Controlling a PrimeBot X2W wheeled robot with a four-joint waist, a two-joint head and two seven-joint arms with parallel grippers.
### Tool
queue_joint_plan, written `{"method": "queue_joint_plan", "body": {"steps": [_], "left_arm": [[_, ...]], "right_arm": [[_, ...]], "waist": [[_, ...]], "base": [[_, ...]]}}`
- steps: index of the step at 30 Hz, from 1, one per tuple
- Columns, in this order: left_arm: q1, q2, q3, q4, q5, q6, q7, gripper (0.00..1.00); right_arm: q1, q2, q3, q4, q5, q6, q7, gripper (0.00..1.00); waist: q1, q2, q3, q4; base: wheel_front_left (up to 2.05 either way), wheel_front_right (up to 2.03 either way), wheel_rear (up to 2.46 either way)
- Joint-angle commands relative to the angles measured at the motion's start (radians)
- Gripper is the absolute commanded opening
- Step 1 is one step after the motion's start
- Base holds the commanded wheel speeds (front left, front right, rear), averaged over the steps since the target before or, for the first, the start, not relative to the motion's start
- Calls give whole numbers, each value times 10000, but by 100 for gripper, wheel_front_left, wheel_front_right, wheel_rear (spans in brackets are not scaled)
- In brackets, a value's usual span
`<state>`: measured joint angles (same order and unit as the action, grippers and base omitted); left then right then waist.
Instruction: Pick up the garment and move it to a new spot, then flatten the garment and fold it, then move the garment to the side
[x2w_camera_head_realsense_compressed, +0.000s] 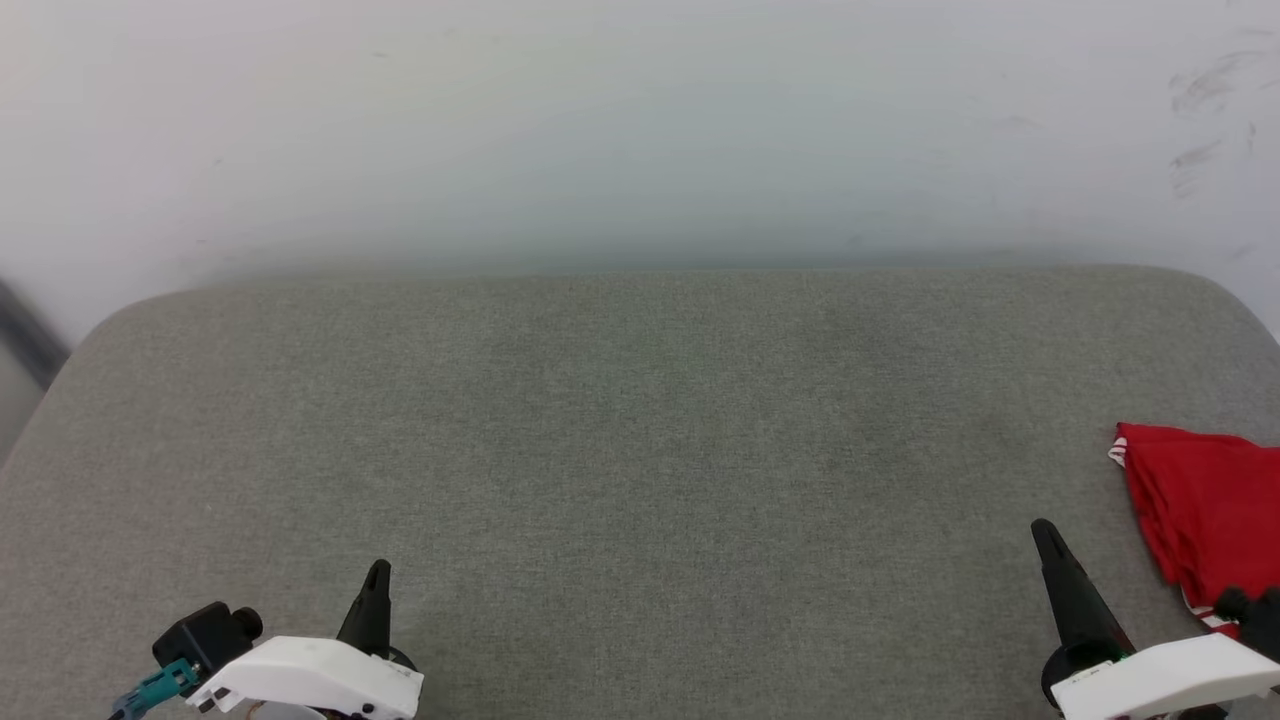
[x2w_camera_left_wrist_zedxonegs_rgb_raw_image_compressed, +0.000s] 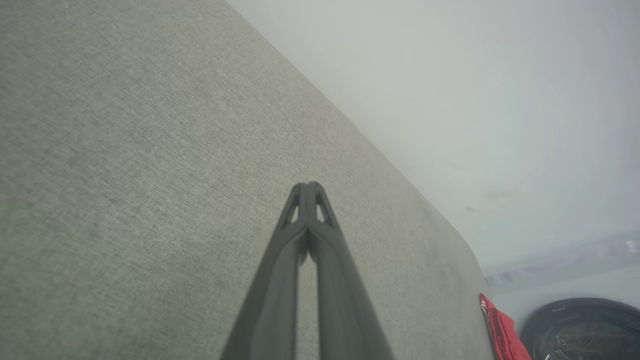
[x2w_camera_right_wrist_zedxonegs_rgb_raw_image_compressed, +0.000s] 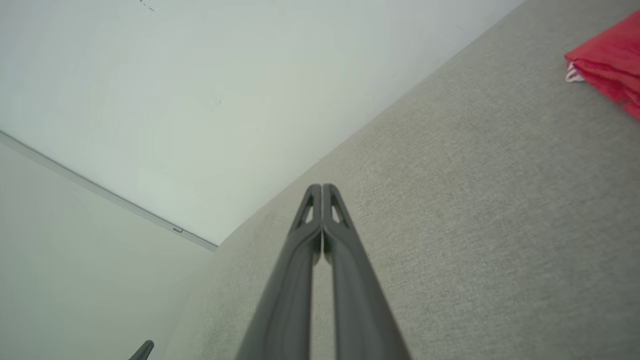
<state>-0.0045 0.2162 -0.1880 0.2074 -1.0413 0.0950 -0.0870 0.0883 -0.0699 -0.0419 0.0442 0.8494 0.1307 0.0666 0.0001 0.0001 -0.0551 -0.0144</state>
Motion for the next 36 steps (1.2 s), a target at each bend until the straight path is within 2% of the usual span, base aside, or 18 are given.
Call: {"method": "queue_joint_plan", "body": {"steps": [1, 36], "left_arm": [[-301, -17, 198, -68, -278, -138, 91, 0], [-734, -844, 1634, 153, -3142, -1259, 1055, 0]], "right_arm": [[-324, -81, -26, -1, 416, 3, -28, 0], [-1231, -83, -202, 1033, 4315, 2, 91, 0]], "waist": [[-1, -1, 12, 4], [-1, -1, 257, 64]], "base": [[0, 0, 0], [0, 0, 0]]}}
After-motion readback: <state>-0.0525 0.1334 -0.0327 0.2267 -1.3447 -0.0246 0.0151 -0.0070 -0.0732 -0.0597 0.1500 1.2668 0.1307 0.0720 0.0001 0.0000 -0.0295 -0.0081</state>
